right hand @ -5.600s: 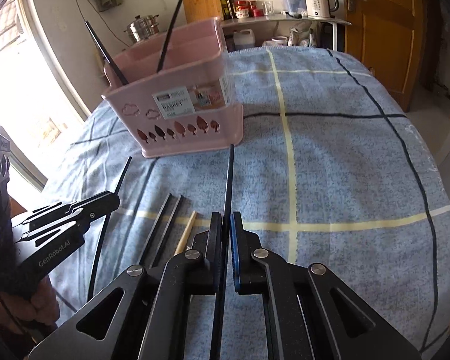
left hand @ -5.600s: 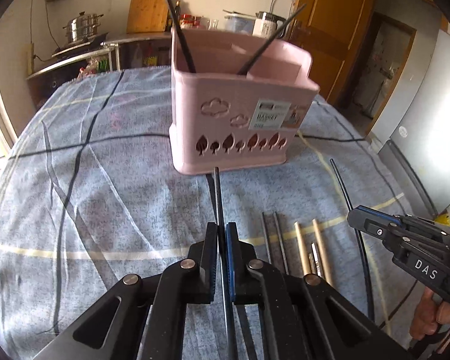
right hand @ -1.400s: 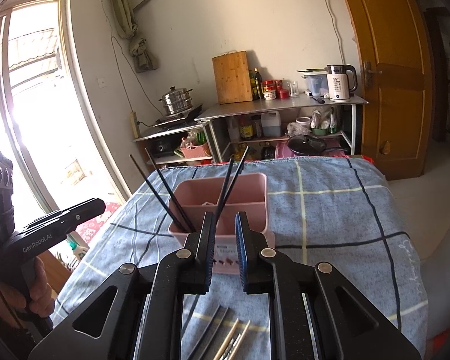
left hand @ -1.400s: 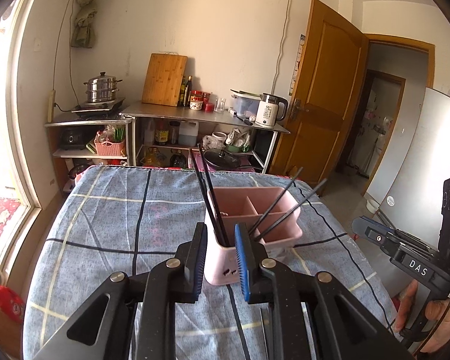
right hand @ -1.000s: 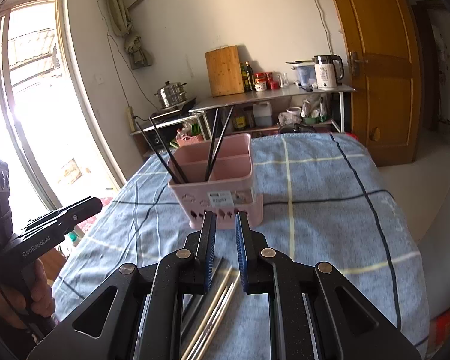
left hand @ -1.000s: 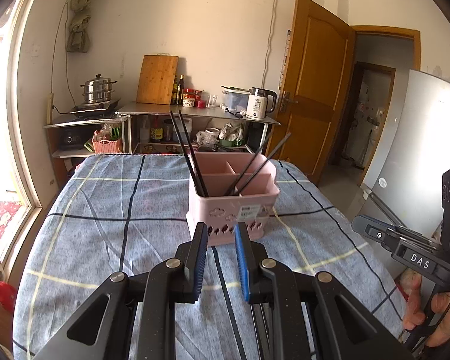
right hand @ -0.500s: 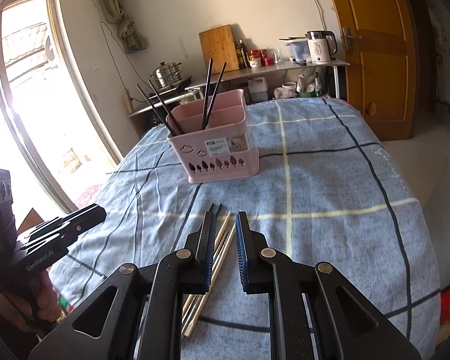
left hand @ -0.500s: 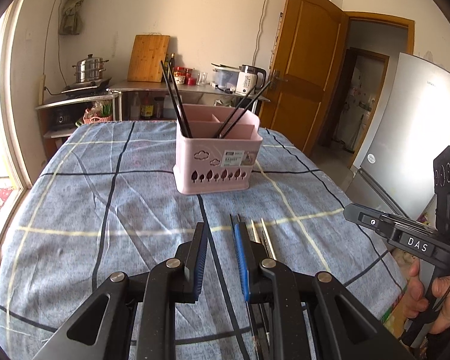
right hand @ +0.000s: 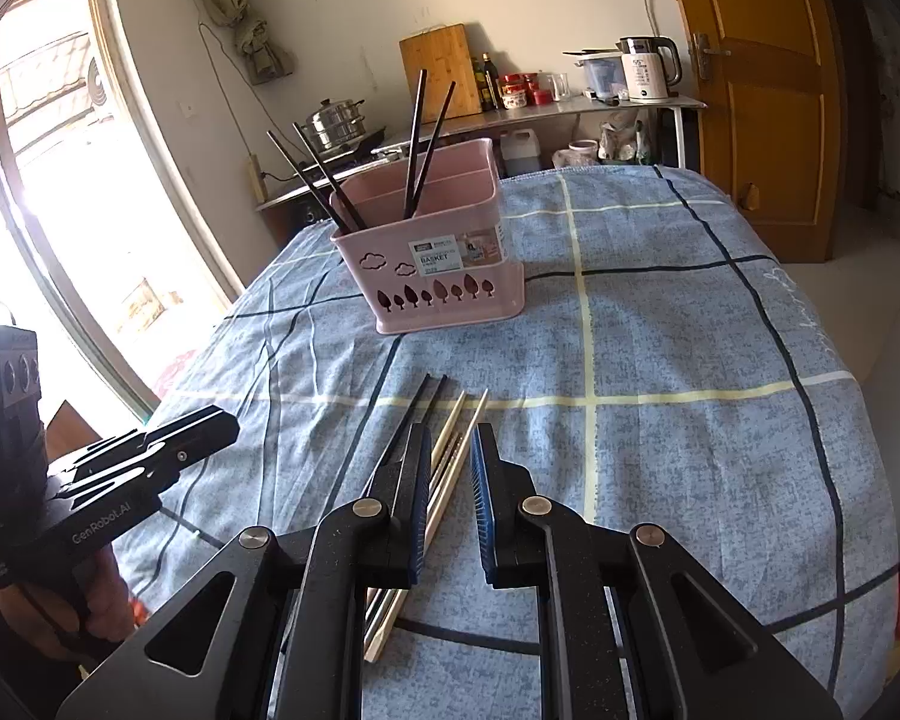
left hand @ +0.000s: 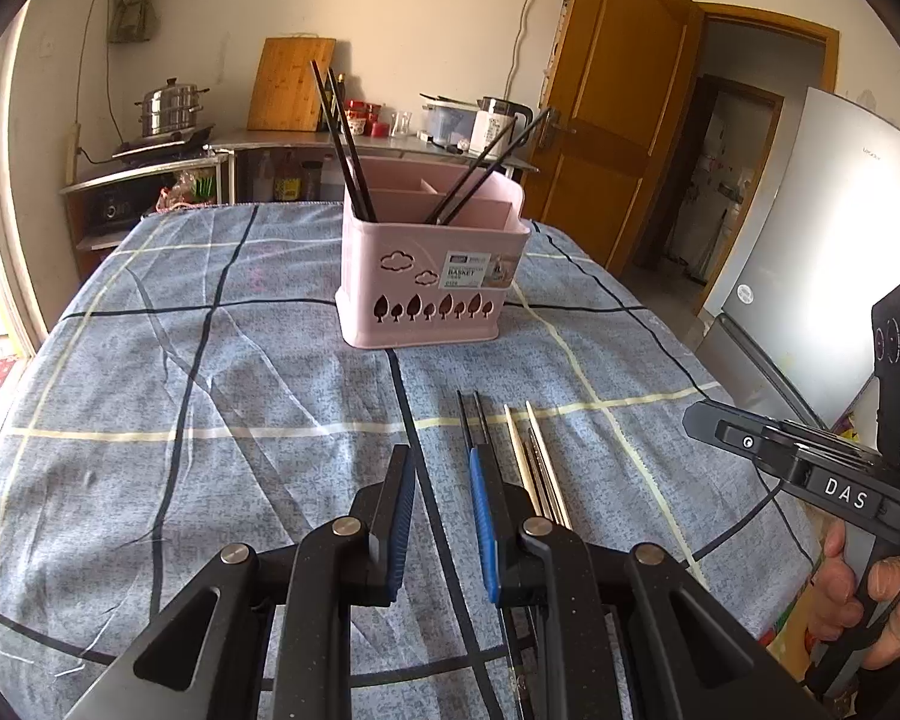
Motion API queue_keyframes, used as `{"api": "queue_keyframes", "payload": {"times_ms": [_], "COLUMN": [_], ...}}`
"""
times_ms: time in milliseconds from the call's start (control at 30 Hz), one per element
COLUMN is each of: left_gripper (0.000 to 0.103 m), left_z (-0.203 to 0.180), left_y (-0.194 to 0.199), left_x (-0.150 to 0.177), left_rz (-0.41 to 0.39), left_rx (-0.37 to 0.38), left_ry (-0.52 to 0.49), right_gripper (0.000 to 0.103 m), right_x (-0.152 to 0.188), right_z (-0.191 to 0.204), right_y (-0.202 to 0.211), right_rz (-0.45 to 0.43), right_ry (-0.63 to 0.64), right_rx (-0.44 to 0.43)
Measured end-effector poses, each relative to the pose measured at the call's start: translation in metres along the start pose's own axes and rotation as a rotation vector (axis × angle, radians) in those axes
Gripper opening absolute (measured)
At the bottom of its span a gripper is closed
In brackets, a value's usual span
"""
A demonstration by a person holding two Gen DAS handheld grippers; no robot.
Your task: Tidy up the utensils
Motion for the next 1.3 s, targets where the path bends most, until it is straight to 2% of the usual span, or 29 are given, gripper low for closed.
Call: {"api": "queue_keyframes", "payload": {"times_ms": [600, 1000, 1133, 1200, 1300], "left_gripper": [0.018, 0.018, 0.018, 0.012, 0.008], "left_z": [-0.005, -0.010, -0.013, -0.014, -0.009], "left_y": [-0.082, -0.113, -0.115, -0.116, -0.116], "left_x": [0.013, 0.019, 0.020, 0.021, 0.019], "left_rz": [0.148, 0.199, 0.194, 0.190, 0.196], "left_rx": [0.012, -0.019, -0.042, -0.075, -0.078], "left_ry": [-0.020, -0.032, -0.071, -0.100, -0.085], "right_gripper": [0.014, 0.014, 0.014, 0.014, 0.014], "right_x": [0.006, 0.007, 0.007, 0.007, 0.007], "right_z": [-0.006, -0.013, -0.014, -0.014, -0.014], "right_y": [-0.028, -0.035, -0.036, -0.037, -0.038], "right_rz": [0.066, 0.078, 0.080, 0.081, 0.083], "right_ry": [-0.016, -0.032, -0.036, -0.037, -0.037], "right_rx": [-0.002, -0.001, -0.001, -0.001, -0.002]}}
Point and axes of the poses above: each gripper's, at about its wrist camera, not at the fingertips, and y roughly against the way its jaws point, z to its left, x to its underside, the point moved 7 cm from there along -y, roughly the way its jaws point, and after that the axes turned 8 degrees about y, right-handed, at the moved point
